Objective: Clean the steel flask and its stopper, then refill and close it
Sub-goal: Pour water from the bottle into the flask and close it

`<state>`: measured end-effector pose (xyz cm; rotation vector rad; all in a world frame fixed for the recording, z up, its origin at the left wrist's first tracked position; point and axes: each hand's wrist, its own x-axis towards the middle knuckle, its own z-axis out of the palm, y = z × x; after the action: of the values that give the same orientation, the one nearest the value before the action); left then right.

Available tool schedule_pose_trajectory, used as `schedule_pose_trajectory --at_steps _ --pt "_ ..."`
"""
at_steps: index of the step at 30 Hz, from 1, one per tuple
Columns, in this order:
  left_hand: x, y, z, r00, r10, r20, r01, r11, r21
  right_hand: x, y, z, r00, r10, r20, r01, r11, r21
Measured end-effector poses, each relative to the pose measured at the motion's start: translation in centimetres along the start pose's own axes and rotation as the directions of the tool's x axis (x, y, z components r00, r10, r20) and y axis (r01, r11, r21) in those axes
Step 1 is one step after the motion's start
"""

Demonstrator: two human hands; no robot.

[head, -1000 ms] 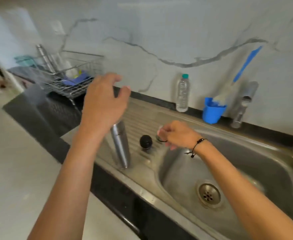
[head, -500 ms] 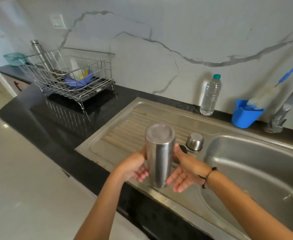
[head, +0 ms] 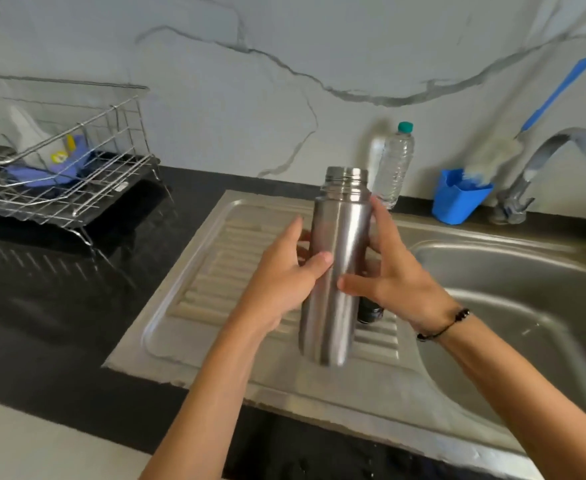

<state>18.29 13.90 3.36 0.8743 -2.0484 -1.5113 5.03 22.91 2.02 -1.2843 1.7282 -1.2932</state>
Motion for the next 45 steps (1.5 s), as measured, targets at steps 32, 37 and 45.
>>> schedule_pose_trajectory --at_steps 32,37,45 --pt "-5.8 -5.5 -0.8 0.998 0.007 0.065 -0.024 0.966 0.258 -3.9 2.9 3.0 0.993 -0.027 0.116 0.062 0.948 -0.313" --pt "-4.0 -2.5 -3.6 0.988 -0.071 0.139 0.004 0.903 0.43 -3.2 2.2 0.2 0.974 0.02 0.227 0.094 0.871 -0.482" --pt "8.6 9.4 -3.8 0.963 0.068 0.259 -0.234 0.684 0.691 4.5 -2.7 -10.6 0.997 -0.081 0.006 0.056 0.638 -0.768"
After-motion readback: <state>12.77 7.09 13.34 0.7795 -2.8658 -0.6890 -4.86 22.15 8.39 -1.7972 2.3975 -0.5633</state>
